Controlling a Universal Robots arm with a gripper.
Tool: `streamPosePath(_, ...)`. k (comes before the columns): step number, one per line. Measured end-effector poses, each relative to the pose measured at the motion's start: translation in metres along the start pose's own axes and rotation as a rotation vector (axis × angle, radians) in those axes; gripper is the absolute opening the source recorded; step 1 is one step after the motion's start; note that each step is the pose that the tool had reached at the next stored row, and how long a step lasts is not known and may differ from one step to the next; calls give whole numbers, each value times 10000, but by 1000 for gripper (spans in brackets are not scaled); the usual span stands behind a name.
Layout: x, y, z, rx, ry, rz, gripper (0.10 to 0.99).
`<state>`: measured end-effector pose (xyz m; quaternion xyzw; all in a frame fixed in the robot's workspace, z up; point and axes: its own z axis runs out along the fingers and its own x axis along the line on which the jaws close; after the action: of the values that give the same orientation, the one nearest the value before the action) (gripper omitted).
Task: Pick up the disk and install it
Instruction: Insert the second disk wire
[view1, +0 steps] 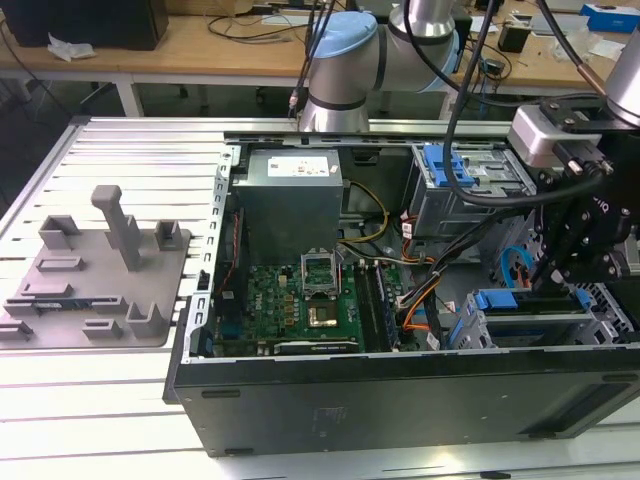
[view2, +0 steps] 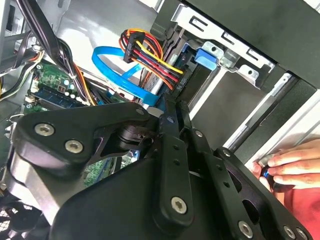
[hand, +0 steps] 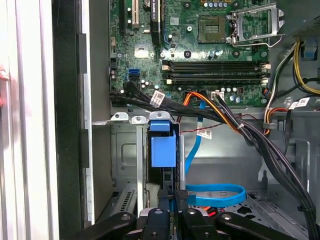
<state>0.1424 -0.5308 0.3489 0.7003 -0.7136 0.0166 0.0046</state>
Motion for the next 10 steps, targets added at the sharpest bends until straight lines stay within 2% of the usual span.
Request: streamPosePath(10,0,0,15,2,-28,0,161)
